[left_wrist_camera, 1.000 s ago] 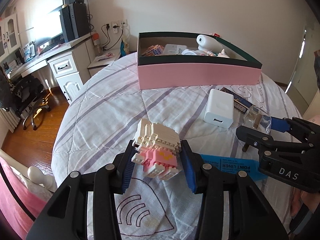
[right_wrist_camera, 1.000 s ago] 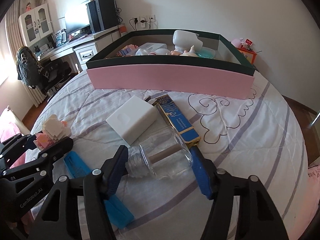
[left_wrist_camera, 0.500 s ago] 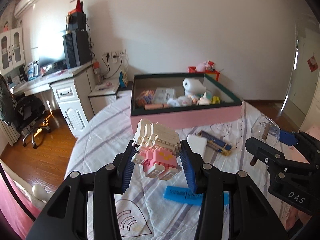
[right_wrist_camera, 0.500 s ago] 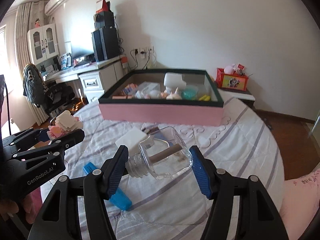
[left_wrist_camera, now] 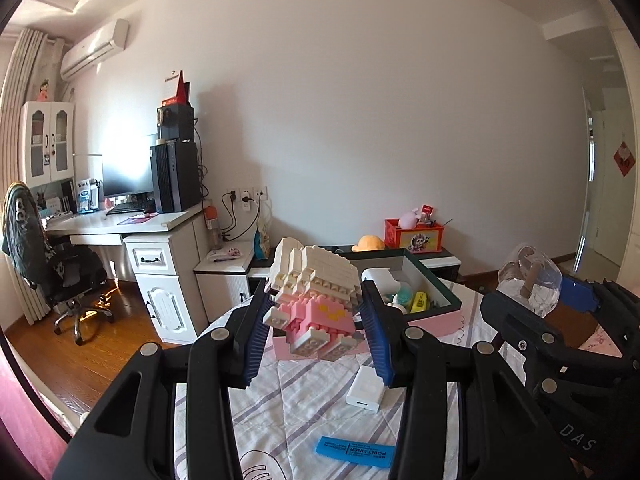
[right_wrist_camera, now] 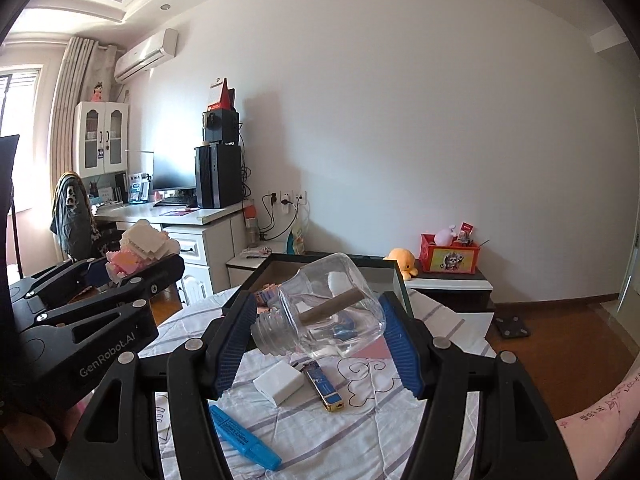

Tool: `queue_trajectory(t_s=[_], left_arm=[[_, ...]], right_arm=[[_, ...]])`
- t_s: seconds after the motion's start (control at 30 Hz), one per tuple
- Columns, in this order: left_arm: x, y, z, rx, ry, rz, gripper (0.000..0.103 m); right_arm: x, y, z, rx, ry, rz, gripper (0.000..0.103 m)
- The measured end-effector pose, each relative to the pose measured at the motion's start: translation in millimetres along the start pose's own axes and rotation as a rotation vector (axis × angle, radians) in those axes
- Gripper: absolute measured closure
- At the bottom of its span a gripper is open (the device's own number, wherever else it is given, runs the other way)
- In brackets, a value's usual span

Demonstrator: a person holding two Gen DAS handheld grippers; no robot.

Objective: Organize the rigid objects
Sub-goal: 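Carry the block piece and glass jar into the pink box and release both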

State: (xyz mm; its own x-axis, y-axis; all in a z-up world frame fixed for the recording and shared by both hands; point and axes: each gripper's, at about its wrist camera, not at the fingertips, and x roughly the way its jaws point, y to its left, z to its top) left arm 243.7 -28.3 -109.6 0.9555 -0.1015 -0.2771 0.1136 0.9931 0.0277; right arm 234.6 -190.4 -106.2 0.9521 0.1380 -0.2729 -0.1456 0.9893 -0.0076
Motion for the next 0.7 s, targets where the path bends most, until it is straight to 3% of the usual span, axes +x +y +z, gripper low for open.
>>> queue_trajectory(t_s=[0.33,0.5,0.7], left_arm=[[27.8,-2.3,13.0,0.031,0.009,0.01,0.059],[85.3,-3.6,22.4,0.037,0.087,-0.049,0.059],[187.3,-5.6,28.5,0.053,0.245,-0.077,0.059]], right_arm=[[22.9,-2.0,12.5,-0.018,-0.011,0.005,0.038],[68.4,-14.1,22.5,-0.038,0.031,-0.002,0.038],[150.9,-35.7,27.2,-0.032,0.141,0.013,0.038]])
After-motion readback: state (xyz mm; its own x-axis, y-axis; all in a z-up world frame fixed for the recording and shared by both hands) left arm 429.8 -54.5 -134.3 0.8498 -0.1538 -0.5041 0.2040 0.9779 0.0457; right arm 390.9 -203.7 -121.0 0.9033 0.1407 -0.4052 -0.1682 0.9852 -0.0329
